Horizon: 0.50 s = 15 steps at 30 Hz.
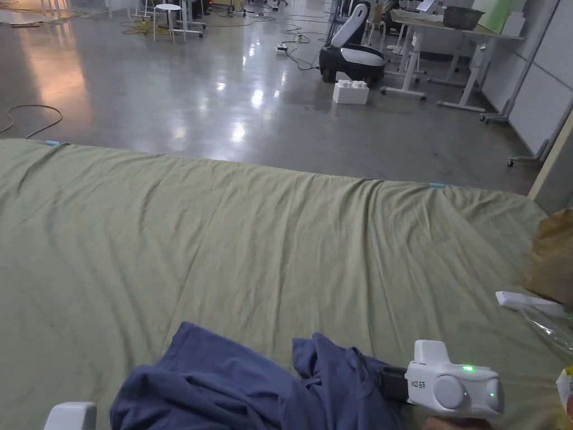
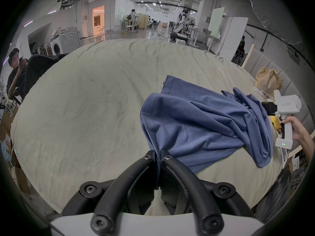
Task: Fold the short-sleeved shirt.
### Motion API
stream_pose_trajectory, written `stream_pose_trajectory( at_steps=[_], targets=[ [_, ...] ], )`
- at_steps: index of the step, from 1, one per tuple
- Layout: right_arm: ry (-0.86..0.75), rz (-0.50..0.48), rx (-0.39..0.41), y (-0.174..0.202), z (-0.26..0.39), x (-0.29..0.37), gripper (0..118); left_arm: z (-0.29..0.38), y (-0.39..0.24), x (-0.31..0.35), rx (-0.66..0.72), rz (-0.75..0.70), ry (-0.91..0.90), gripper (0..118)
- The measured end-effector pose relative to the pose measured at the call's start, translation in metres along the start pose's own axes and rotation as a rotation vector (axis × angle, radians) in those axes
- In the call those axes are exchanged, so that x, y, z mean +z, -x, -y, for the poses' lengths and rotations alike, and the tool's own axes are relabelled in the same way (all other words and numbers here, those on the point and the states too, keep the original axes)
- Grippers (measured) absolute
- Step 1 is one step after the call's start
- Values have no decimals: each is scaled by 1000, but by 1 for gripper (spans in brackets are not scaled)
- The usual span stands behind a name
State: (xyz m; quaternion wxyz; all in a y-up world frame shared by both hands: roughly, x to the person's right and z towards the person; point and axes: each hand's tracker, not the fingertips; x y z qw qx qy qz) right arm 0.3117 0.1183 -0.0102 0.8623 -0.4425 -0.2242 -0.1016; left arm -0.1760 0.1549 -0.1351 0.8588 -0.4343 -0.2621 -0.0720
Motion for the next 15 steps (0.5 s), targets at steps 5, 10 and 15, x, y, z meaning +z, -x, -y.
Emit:
stream_pose_trajectory(
  at_steps=[5,10,15],
  targets=[
    [15,-28,27,10,4,-9,17,1,2,-2,-15,-5,4,5],
    [-45,2,6,6,7,18,4,-4,-16,25,-8,1,-25,5],
    [-179,63,24,-2,5,71,4,-22,-2,39,6,23,-101,5]
  ],
)
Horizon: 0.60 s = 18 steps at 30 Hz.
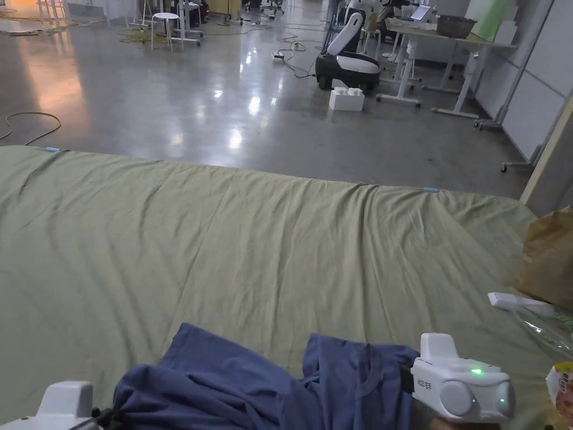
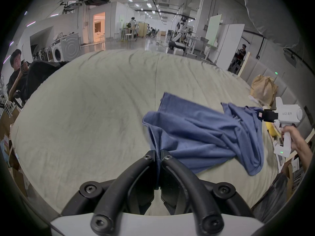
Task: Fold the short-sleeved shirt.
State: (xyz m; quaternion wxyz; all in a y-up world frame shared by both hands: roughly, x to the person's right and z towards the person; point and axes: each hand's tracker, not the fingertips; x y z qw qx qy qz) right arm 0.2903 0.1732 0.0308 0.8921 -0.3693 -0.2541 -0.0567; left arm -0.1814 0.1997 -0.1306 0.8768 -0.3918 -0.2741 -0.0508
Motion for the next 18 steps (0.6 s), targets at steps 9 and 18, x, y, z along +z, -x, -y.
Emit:
stream_pose_trajectory(
  at_steps=[9,18],
  targets=[
    [-146,118,53,-25,-44,91,4,-61,-6,51,-52,4,-159,5],
    [-297,150,4,-39,-95,162,4,-142,-3,98,-59,-13,-305,5]
  ],
)
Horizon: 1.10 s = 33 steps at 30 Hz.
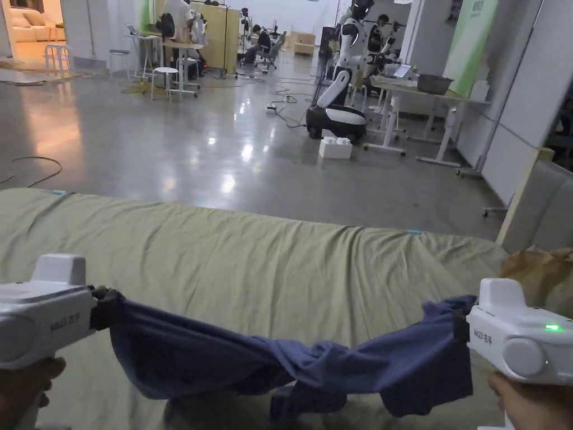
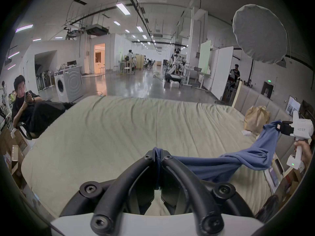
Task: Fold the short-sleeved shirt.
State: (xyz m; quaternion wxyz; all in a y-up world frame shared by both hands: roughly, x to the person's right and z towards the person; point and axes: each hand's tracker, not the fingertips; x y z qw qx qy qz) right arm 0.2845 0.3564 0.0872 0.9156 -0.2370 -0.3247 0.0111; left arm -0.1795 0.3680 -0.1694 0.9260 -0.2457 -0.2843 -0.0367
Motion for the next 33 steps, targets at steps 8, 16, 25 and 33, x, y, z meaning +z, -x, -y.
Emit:
stream_pose_trajectory(
  at_steps=[8,16,25,33],
  targets=[
    [-114,-26,-53,6,-61,27,4,-14,7,-9,28,5,-65,5],
    [-95,19,-47,0,-94,21,4,-83,20,-15,58,-28,-107,5],
    [-136,29,-42,7,-119,12,4,-125,24,-35,58,-30,-123,5],
    [-174,39,-43,5,-160,-7,4,-164,28,-50,37,-70,-164,5]
  ],
)
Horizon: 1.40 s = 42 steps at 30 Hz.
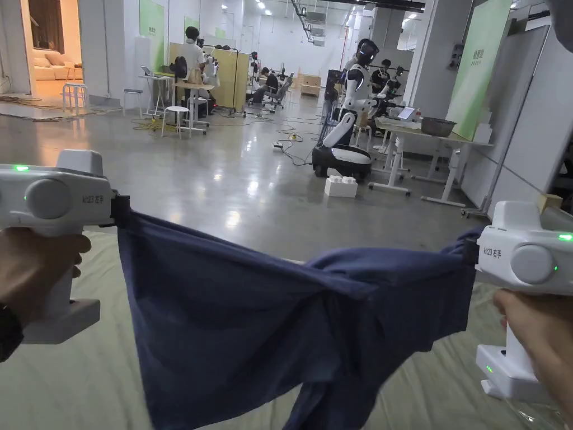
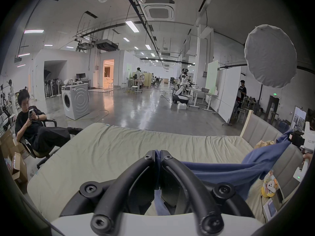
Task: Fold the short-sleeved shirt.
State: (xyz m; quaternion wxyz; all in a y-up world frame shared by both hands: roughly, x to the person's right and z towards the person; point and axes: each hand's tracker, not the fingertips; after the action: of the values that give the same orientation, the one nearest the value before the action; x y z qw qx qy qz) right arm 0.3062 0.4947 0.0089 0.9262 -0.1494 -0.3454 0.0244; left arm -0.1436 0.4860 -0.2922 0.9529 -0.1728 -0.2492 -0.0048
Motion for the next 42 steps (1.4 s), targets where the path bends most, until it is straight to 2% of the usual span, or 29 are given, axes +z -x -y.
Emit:
stream_pose_trajectory(
  at_steps=[3,5,6,7,8,10,16,18,26,30,32,38,40,42],
  targets=[
    [-35,-14,7,4,-21,-8,4,-18,-1,-9,5,-2,-19,5],
    [0,-26,-30,9,-26,-16,4,-28,-3,-15,-9,-10,-30,5],
    [-57,-12,13,12,-33,-19,4,-34,-4,-19,-16,-15,-32,5],
    [-71,-4,15,16,-36,-18,4,-38,-4,-21,-23,-18,-38,5],
    [-126,7,68,19,-44,-19,4,-44,-6,-23,-27,-26,-49,5],
    [-112,1,29,19,-51,-25,4,-55,-6,-26,-29,-31,-61,5],
    [-207,28,57,20,-80,-25,4,-82,-4,-31,-64,-59,-112,5],
    [-249,54,100,22,-87,-23,4,-81,-4,-31,-72,-69,-129,5],
    [-218,38,98,28,-65,-21,4,-80,2,-31,-97,-76,-116,5],
    [-171,36,105,31,-28,-21,4,-50,10,-37,-75,-60,-77,5],
    [-147,34,97,31,-7,-18,4,4,23,-49,-62,-59,-48,5],
    [-74,16,99,25,64,3,4,73,57,-58,-21,-28,30,5],
    [-53,12,100,22,87,17,4,111,28,-8,-7,-15,36,5],
    [-34,8,107,19,109,35,4,138,29,17,0,-5,40,5]
  ],
)
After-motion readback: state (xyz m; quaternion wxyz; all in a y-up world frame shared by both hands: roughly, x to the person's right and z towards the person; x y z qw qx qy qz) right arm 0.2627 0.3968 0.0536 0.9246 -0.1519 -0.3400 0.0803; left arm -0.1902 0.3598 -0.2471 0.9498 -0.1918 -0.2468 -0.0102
